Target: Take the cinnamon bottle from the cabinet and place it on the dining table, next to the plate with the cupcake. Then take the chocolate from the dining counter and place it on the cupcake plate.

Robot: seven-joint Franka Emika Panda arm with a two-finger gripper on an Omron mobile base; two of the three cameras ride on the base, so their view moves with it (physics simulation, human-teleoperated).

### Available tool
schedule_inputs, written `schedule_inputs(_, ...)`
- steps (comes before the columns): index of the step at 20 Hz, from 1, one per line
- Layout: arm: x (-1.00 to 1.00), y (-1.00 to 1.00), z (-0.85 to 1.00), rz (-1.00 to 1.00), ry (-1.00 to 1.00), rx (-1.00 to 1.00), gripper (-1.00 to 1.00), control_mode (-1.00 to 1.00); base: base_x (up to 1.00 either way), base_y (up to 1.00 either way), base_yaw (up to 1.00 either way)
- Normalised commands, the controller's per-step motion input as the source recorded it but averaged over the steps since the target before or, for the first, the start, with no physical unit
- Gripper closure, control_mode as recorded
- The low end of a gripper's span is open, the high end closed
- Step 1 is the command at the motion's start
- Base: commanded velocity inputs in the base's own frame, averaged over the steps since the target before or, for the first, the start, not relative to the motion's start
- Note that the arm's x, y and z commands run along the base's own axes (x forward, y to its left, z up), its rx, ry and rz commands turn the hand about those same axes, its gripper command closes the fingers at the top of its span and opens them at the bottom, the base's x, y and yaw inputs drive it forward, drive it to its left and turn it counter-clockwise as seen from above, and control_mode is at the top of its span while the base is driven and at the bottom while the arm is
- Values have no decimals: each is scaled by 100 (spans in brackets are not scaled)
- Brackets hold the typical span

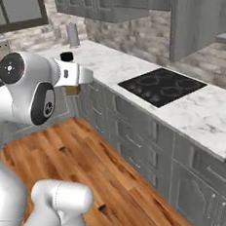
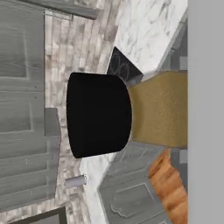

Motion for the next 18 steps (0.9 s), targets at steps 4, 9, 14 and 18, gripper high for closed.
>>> schedule_inputs(4, 0, 0, 0, 0, 0, 0, 100, 100, -52, 0, 88)
schedule_inputs(9, 0, 0, 0, 0, 0, 0, 100, 100, -43, -1, 85)
schedule_inputs(14, 0, 0, 0, 0, 0, 0, 100, 100, -11, 0, 80)
schedule_inputs(18, 0, 0, 0, 0, 0, 0, 100, 100, 26, 3, 64)
